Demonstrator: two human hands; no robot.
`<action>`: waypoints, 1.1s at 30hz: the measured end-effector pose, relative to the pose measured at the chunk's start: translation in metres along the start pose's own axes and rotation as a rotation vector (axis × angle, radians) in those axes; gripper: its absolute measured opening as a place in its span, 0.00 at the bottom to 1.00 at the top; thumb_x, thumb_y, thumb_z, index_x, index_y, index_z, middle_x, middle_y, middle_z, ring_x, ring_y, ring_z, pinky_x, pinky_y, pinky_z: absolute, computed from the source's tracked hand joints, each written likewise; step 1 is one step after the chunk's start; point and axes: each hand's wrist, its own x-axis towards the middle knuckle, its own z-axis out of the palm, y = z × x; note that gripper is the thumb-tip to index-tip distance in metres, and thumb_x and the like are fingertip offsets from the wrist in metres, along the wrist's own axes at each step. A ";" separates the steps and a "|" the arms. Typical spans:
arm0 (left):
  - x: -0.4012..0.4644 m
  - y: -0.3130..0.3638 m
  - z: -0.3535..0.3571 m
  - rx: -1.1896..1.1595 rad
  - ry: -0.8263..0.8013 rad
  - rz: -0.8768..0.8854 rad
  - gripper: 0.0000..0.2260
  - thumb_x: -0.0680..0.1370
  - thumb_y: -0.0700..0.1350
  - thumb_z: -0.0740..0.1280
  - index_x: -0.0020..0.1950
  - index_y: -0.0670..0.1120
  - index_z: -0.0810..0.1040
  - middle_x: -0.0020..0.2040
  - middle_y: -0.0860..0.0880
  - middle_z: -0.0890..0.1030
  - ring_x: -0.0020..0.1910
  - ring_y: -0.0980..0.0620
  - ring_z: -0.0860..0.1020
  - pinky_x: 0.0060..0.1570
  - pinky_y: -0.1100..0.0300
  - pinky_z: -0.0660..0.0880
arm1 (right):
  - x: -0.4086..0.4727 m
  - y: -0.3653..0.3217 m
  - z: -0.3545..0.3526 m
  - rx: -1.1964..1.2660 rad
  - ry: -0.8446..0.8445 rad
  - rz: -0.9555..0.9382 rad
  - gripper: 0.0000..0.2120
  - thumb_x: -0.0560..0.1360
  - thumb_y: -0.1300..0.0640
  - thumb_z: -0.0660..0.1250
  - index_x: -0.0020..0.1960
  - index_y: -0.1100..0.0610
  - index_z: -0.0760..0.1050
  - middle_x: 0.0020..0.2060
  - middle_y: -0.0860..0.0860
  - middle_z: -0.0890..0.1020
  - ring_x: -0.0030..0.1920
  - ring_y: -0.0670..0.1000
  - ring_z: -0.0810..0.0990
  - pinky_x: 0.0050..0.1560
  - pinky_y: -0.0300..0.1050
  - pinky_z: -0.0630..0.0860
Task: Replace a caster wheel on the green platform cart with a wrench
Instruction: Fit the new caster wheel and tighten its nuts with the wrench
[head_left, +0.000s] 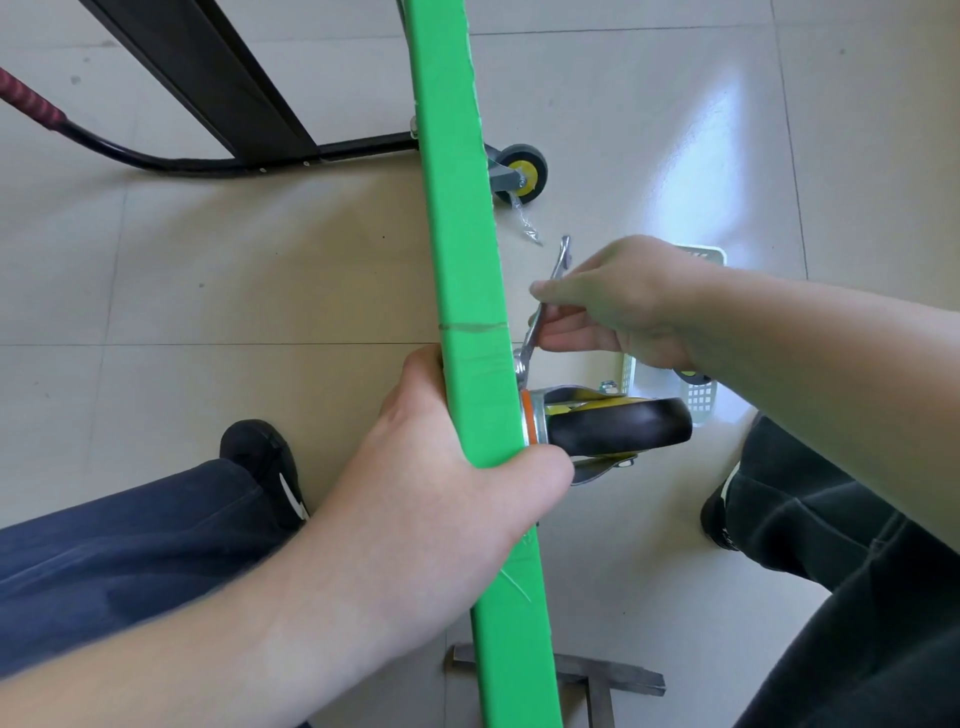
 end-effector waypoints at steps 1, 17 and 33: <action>0.000 -0.001 0.000 0.001 0.000 -0.001 0.19 0.68 0.53 0.72 0.57 0.62 0.73 0.52 0.58 0.83 0.45 0.65 0.81 0.38 0.73 0.75 | 0.002 0.002 0.001 0.014 -0.006 0.038 0.09 0.80 0.61 0.71 0.50 0.69 0.78 0.42 0.61 0.84 0.37 0.54 0.87 0.43 0.45 0.86; 0.001 -0.003 0.000 0.027 -0.009 0.010 0.19 0.70 0.54 0.72 0.59 0.60 0.73 0.54 0.57 0.82 0.45 0.63 0.81 0.39 0.72 0.76 | 0.006 0.003 -0.012 0.040 0.172 -0.110 0.11 0.79 0.60 0.72 0.53 0.68 0.77 0.43 0.61 0.84 0.37 0.56 0.88 0.41 0.47 0.86; 0.000 -0.002 -0.001 0.048 -0.026 -0.005 0.20 0.67 0.57 0.70 0.58 0.62 0.74 0.52 0.56 0.83 0.44 0.60 0.83 0.43 0.59 0.80 | -0.049 -0.020 -0.003 -0.309 0.016 -0.714 0.09 0.78 0.57 0.73 0.55 0.61 0.78 0.39 0.53 0.88 0.39 0.51 0.88 0.49 0.51 0.85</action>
